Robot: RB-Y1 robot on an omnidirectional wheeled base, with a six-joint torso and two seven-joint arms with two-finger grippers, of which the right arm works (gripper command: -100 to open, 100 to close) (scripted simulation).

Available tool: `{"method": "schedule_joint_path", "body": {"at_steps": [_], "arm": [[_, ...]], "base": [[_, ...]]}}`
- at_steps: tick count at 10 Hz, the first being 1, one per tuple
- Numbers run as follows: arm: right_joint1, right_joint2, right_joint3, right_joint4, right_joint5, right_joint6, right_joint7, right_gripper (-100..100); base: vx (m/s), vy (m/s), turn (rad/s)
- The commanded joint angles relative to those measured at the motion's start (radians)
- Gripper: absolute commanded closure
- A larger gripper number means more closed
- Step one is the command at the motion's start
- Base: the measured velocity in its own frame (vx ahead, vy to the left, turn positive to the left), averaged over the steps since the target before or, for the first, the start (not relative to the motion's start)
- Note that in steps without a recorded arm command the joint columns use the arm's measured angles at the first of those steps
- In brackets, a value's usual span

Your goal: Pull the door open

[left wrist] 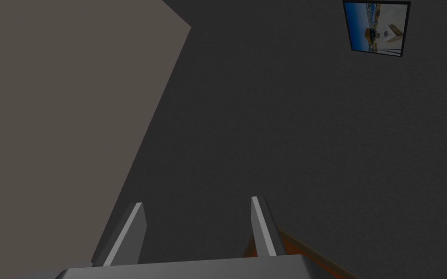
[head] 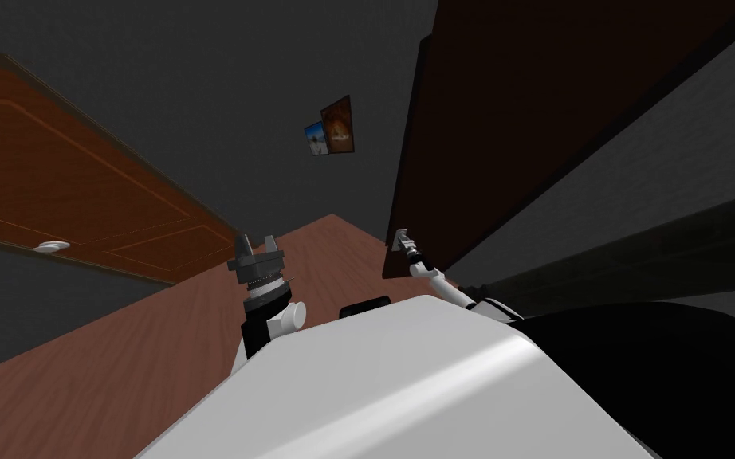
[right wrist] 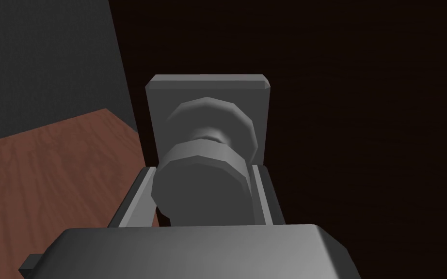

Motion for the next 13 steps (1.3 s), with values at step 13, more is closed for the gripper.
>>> {"method": "schedule_joint_path", "body": {"at_steps": [13], "arm": [[0.054, -0.135, 0.147, -0.075, 0.007, -0.073, -0.121, 100]], "base": [[-0.192, -0.077, 0.103]]}}
